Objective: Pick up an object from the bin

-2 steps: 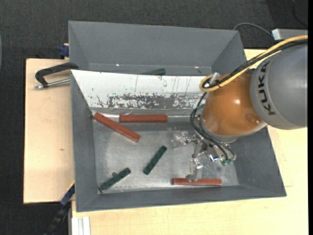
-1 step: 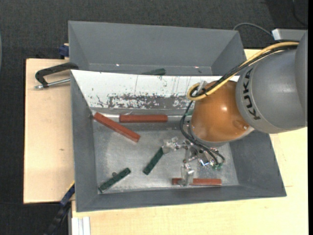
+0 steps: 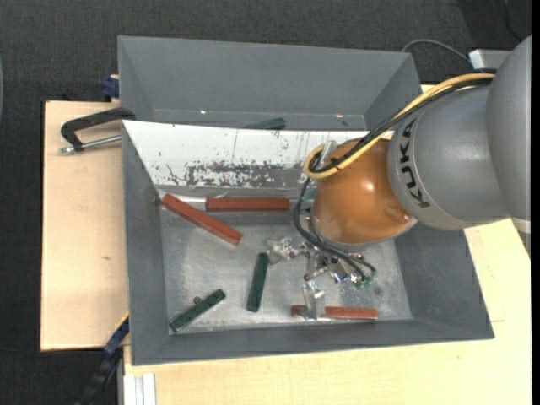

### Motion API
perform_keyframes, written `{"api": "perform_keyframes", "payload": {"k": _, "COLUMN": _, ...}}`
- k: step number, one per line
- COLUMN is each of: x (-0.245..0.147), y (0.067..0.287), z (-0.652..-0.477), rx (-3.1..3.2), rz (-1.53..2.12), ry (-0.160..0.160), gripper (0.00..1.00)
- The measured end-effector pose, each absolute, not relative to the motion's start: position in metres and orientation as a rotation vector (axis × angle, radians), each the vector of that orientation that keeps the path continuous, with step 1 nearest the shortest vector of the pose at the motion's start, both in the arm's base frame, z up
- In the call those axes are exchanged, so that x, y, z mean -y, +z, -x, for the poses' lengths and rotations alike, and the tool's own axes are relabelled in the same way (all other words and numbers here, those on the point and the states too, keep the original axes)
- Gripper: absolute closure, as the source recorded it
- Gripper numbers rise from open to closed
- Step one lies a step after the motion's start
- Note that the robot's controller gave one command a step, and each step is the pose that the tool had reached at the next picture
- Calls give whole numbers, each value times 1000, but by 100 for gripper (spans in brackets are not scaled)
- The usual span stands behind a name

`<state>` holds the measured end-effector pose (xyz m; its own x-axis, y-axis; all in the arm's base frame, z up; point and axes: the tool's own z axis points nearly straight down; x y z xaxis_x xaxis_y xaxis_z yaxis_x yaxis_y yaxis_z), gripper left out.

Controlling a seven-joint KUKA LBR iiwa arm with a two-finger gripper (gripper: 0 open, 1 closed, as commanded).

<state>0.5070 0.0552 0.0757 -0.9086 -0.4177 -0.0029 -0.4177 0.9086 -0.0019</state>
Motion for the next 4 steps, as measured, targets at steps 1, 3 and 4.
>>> {"api": "perform_keyframes", "payload": {"k": 1, "x": -97, "y": 73, "z": -522, "rx": -3045, "rz": 749, "ry": 1, "gripper": 0}}
{"api": "perform_keyframes", "payload": {"k": 3, "x": -163, "y": 71, "z": -520, "rx": -3033, "rz": 797, "ry": 3, "gripper": 100}}
{"api": "perform_keyframes", "payload": {"k": 4, "x": -163, "y": 71, "z": -520, "rx": -3033, "rz": 797, "ry": 3, "gripper": 100}}
